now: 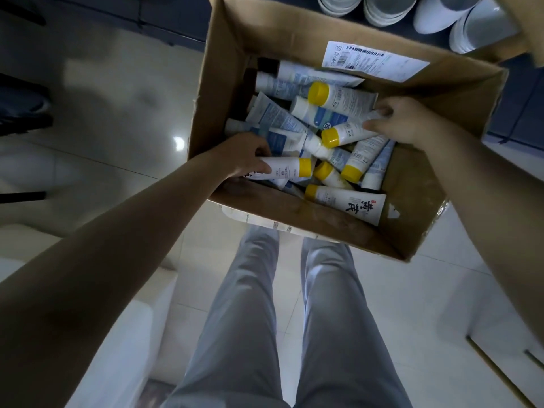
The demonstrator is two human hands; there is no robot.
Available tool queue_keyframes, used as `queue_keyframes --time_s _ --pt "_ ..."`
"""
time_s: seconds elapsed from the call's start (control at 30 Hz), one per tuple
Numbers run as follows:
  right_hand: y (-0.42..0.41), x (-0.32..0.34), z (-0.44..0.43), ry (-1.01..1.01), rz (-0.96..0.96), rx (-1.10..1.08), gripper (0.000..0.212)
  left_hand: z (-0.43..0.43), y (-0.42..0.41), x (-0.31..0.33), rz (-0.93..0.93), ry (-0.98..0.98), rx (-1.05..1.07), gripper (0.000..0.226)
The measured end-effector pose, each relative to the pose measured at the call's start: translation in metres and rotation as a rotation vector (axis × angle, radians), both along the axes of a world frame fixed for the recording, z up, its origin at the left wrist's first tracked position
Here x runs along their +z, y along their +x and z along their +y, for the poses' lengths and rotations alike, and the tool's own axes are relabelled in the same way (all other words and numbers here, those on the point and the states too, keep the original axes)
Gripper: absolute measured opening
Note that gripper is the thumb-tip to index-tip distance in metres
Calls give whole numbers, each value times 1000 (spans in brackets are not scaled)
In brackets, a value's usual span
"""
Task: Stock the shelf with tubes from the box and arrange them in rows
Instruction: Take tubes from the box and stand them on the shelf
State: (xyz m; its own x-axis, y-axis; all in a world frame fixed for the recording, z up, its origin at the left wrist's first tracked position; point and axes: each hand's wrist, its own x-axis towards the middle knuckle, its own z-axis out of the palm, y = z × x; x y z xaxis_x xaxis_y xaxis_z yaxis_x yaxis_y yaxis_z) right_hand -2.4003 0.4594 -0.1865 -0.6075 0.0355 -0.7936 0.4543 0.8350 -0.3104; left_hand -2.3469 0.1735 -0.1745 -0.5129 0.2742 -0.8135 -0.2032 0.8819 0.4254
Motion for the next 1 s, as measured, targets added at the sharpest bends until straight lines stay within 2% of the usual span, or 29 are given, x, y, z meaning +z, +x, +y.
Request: queue_keyframes --time_s 0.13,0.23,0.37,0.47,0.57,0.8,0.9,1.0 --pt "-1 -8 -2 42 -29 -14 68 -4 1 -3 10 27 78 35" --pt "-1 -12 -3 65 -20 -29 63 -5 0 -2 9 65 141 35" --pt "3 -12 -2 54 67 -59 58 -5 0 4 -13 108 227 39" --pt "8 -10 -3 4 140 -132 60 -4 0 9 -53 158 384 40" --pt "14 -1 -8 -43 175 -115 53 -3 -1 17 -78 158 519 35" --pt "24 49 -7 -169 310 -239 54 -1 6 56 -10 211 441 34" --pt "33 97 -9 -209 369 -176 58 3 5 94 81 210 376 40" --pt "44 162 -10 -180 441 -58 45 3 3 145 153 223 308 33"
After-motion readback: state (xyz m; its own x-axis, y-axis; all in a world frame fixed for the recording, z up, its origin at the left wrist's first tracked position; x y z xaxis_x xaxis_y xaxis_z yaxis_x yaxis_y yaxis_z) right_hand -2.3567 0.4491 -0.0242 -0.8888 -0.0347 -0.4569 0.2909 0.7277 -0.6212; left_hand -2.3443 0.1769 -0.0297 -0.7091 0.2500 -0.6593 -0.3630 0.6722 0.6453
